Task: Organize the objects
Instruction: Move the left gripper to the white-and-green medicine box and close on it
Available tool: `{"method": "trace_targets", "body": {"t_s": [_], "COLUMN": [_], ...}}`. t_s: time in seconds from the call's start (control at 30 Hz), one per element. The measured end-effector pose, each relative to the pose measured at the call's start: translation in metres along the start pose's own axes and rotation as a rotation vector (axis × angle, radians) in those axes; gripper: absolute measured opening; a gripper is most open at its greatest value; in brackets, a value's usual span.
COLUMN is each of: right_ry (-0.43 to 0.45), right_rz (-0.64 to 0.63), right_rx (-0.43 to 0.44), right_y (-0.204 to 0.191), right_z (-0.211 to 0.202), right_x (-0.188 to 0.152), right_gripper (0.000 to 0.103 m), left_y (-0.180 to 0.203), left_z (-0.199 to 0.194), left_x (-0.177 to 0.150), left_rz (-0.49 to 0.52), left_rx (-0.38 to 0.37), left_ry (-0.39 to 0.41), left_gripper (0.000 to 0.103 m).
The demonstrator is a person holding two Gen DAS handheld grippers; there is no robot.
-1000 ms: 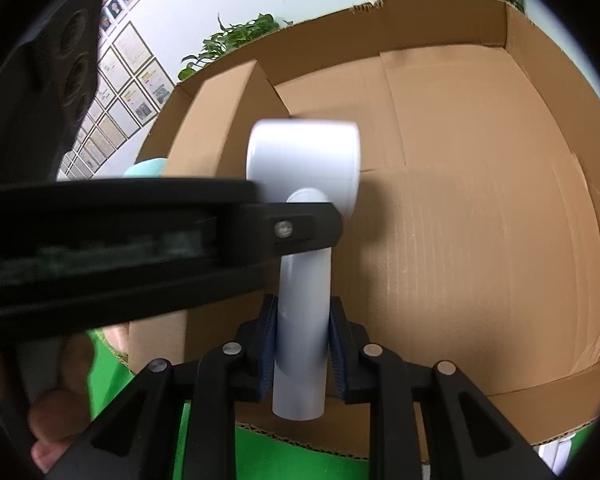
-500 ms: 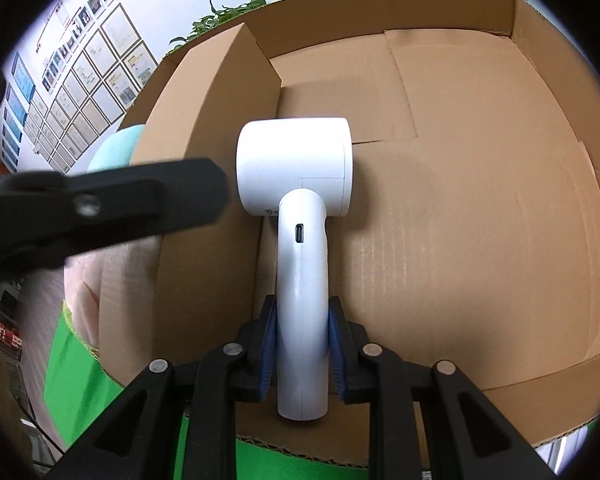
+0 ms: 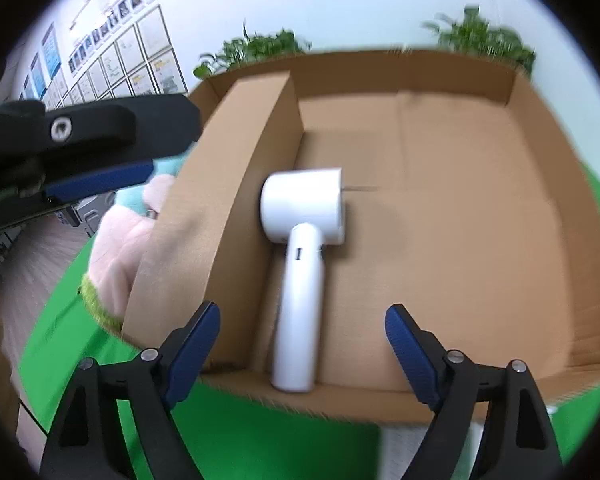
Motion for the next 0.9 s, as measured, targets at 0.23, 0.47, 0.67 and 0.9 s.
{"method": "trace_targets", "body": {"t_s": [0.23,0.47,0.67,0.9], "right_ry": [0.059,0.069,-0.005,-0.099], "right_rz": [-0.013,-0.003,0.025,0.019], "right_rx": [-0.066,-0.072,-0.067,-0.094], "right_y": [0.012,0.019,0.030,0.038], "right_z": [-0.043,-0.057,-0.057,-0.053], "right_x": [-0.017,-0.038,-0.074,-0.117], "right_gripper": [0.102,0.102,0.102,0.102], "left_y": [0.020,0.039,0.054,0.064], "left_z": [-0.054,-0.058,-0.055,-0.049], "left_x": [-0.011,-0.027,-0.043,-0.074], "left_rz": [0.053,0.055,0.061,0.060], "left_rx": [0.090,0.066,0.049,-0.006], "left_ry": [0.178,0.147,0.120,0.075], "left_gripper": [0.102,0.102,0.102,0.102]}}
Point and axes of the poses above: each gripper's, at about its wrist camera, not at the fingertips, and z roughly the way its jaws point, y to its right, x to its top, the point moved 6 cm from there along z, roughly the way its jaws point, and after that the axes turned 2 degrees about y, right-handed, at the moved point
